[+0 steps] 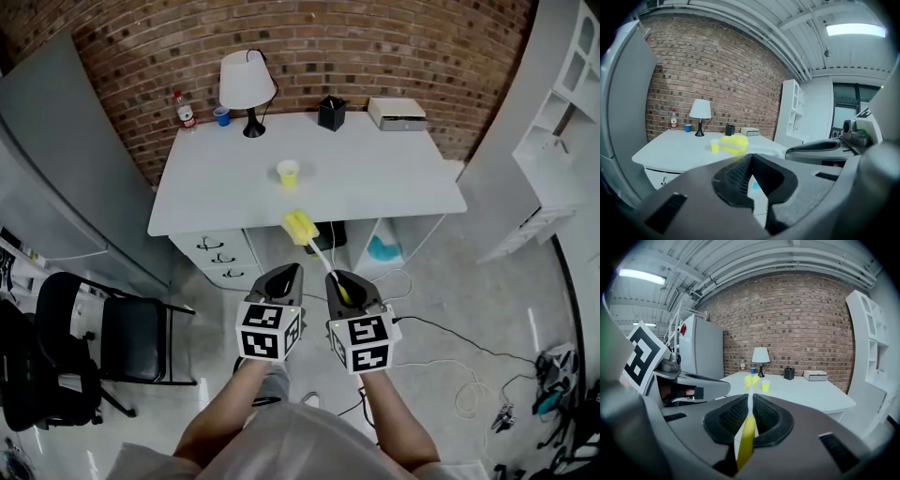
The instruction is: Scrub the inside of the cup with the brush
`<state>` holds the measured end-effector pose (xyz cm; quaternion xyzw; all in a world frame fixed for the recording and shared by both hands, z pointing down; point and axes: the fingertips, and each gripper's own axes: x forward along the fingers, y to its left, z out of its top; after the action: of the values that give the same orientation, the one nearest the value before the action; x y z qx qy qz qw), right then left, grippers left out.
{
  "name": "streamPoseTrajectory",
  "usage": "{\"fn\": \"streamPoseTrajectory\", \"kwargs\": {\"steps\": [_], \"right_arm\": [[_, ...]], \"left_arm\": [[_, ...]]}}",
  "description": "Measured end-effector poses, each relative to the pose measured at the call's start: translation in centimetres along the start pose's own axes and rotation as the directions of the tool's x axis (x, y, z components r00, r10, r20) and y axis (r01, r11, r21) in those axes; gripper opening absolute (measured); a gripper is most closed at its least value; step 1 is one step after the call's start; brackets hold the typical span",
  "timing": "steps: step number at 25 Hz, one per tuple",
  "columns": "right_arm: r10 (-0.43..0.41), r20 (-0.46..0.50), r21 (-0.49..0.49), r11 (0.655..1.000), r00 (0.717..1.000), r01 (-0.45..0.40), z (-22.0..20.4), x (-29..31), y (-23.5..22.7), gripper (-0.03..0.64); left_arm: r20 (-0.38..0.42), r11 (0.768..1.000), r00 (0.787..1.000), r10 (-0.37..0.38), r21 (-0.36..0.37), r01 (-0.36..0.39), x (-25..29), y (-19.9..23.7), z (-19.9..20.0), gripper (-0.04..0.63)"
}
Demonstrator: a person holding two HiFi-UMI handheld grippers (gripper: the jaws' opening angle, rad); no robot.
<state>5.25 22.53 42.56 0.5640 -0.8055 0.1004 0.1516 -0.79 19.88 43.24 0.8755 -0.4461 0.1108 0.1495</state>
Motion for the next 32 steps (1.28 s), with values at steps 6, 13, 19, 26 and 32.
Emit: {"fn": "streamPoseTrajectory", "kwargs": {"steps": [6, 13, 19, 26, 32], "right_arm": [[-0.022, -0.024, 0.015, 1.0, 0.999, 0.022, 1.4, 5.8, -1.2, 0.029], [-0.06, -0.062, 0.019, 0.998, 0.996, 0.061, 3.4, 12.1, -2.1, 0.029], [-0.089, -0.079, 0.023, 0.996, 0.993, 0.091, 4.9, 16.1, -2.8, 0.029], [-0.111, -0.07, 0.023, 0.993, 0.991, 0.113, 7.3, 19.8, -3.5, 0.029], [-0.113, -0.065, 0.004, 0.994, 0.991, 0.114, 8.0, 22.0, -4.8, 0.029]], "left_arm": [[-0.021, 1.0, 0.999, -0.027, -0.007, 0.027, 4.3, 4.2, 1.3, 0.006], [-0.047, 0.997, 0.996, -0.071, -0.03, 0.07, 9.2, 9.4, 2.9, 0.006], [-0.057, 0.993, 0.992, -0.114, -0.047, 0.111, 12.6, 12.4, 3.6, 0.006], [-0.034, 0.989, 0.989, -0.146, -0.042, 0.145, 15.2, 15.3, 4.5, 0.006], [-0.009, 0.988, 0.989, -0.148, -0.035, 0.148, 17.4, 16.8, 4.0, 0.006]]}}
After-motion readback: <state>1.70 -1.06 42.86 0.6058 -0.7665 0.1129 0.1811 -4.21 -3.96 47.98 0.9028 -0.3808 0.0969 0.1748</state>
